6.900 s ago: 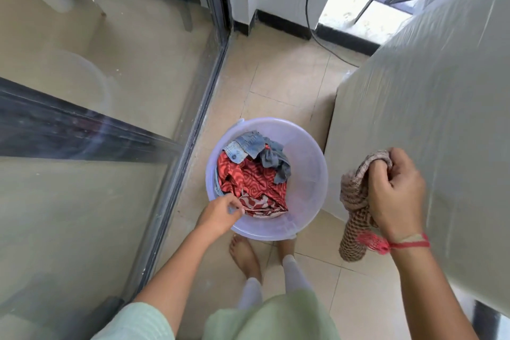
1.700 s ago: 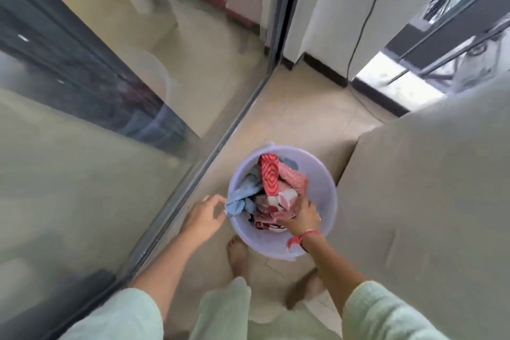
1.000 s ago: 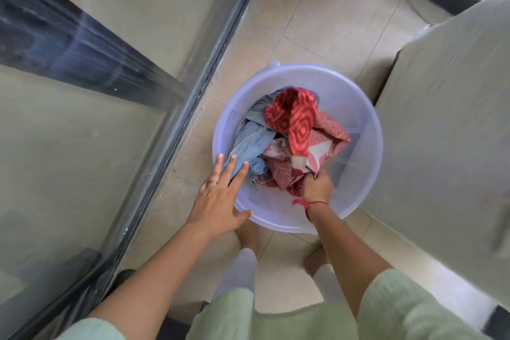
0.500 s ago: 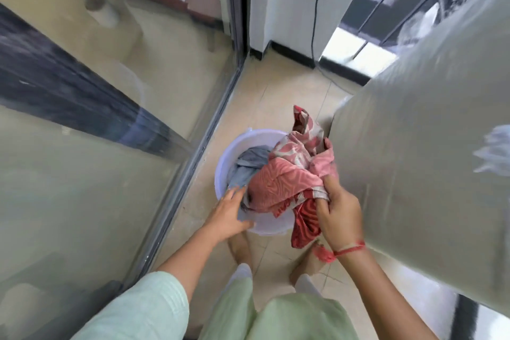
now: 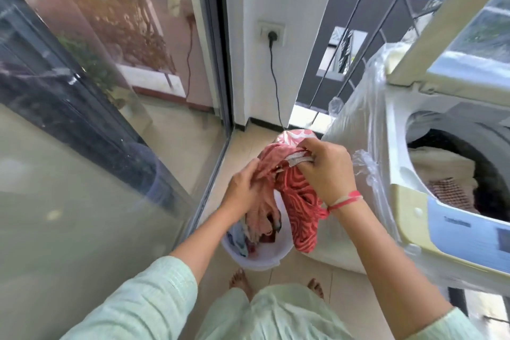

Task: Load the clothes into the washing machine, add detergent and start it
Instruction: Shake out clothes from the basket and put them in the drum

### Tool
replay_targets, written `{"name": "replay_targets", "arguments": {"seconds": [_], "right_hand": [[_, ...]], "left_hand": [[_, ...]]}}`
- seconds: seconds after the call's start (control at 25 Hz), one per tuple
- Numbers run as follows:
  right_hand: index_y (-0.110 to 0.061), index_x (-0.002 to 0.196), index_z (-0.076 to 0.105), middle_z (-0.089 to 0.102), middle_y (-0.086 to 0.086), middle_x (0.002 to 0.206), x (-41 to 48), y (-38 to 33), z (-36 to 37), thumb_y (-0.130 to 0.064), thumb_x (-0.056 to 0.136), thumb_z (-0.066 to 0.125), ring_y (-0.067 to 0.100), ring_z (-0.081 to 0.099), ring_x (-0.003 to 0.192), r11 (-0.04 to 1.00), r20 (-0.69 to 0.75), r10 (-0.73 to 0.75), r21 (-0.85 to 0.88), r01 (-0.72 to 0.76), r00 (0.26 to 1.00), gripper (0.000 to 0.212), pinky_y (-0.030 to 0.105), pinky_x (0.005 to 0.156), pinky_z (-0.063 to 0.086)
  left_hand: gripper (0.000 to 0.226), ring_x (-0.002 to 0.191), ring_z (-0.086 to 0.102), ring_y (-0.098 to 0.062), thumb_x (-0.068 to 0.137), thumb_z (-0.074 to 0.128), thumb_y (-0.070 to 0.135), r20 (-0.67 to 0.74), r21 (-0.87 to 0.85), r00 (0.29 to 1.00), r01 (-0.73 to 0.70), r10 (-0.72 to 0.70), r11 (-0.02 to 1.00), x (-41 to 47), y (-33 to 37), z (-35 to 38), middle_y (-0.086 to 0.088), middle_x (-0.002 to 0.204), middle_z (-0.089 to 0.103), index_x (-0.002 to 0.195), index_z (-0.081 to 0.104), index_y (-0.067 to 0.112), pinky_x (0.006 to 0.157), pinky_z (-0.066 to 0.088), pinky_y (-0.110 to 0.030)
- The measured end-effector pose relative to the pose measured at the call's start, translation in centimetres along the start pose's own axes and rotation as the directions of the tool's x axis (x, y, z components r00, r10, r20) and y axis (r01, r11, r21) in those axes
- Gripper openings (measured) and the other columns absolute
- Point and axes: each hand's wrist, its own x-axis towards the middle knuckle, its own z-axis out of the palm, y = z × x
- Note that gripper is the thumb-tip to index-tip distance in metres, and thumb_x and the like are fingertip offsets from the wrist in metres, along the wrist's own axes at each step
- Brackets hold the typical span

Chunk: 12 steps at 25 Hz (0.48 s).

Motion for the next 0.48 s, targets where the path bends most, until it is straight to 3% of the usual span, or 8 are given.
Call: {"name": "replay_targets", "arguments": {"seconds": [0.08,0.16,0.24,0.32,0.4,0.48], "right_hand": [[-0.014,0.084,0.068,0.051,0.000,0.078,1.5,-0.7,-2.2,-0.022,0.075,0.071,0.021,0.052,0.066,1.000,0.043,0.006,-0.006,-0.006,0.999,0.012,0.028,0.061,0.043],[-0.019,0.098,0.068,0.046,0.002,0.089,3.2,0.0,-3.6,-0.026,0.071,0.077,0.022,0.051,0.077,1.000,0.209,0.005,-0.029,0.001,0.978,0.029,0.029,0.070,0.044],[-0.018,0.105,0.069,0.047,0.006,0.092,4.2,0.8,-3.5,-0.027,0.070,0.079,0.024,0.051,0.084,0.993,0.422,-0.041,-0.081,0.082,0.905,0.037,0.028,0.076,0.042],[-0.015,0.101,0.071,0.050,0.010,0.091,4.1,1.3,-2.1,-0.027,0.073,0.077,0.028,0.052,0.090,0.976,0.523,-0.095,-0.117,0.182,0.847,0.031,0.029,0.078,0.042],[-0.010,0.095,0.072,0.053,0.012,0.093,3.8,1.7,-1.0,-0.022,0.077,0.072,0.029,0.054,0.094,0.965,0.489,-0.125,-0.142,0.220,0.863,0.022,0.029,0.082,0.044],[-0.004,0.088,0.073,0.058,0.016,0.091,3.9,2.2,-0.6,-0.017,0.078,0.070,0.029,0.055,0.092,0.981,0.373,-0.097,-0.120,0.152,0.923,0.016,0.033,0.082,0.046]], "left_hand": [[0.031,0.089,0.065,-0.019,0.085,0.048,0.006,-0.108,0.032,0.992,-0.062,0.065,0.998,0.6,1.1,-2.6,0.002,0.097,0.066,0.113,0.059,0.010,0.075,0.045,-0.014],[0.033,0.095,0.062,-0.016,0.084,0.042,-0.001,-0.235,0.042,0.967,-0.091,0.098,0.995,1.0,2.1,-6.0,0.002,0.102,0.065,0.112,0.058,0.005,0.078,0.043,-0.008],[0.037,0.092,0.061,-0.020,0.078,0.036,0.005,-0.257,0.131,0.958,-0.097,0.129,0.987,1.3,2.9,-9.0,-0.005,0.102,0.066,0.110,0.055,0.005,0.077,0.045,-0.020],[0.037,0.087,0.057,-0.020,0.075,0.035,0.007,-0.153,0.274,0.971,-0.137,0.184,0.952,1.1,3.6,-11.1,-0.005,0.094,0.062,0.107,0.054,0.004,0.068,0.036,-0.024],[0.030,0.081,0.055,-0.019,0.077,0.041,0.005,-0.077,0.360,0.972,-0.179,0.220,0.916,0.8,4.3,-12.5,-0.002,0.086,0.058,0.103,0.056,0.005,0.064,0.031,-0.023],[0.022,0.075,0.054,-0.020,0.077,0.051,0.009,-0.039,0.460,0.979,-0.160,0.200,0.873,0.5,4.8,-13.7,0.000,0.079,0.057,0.097,0.060,0.008,0.061,0.030,-0.027]]}}
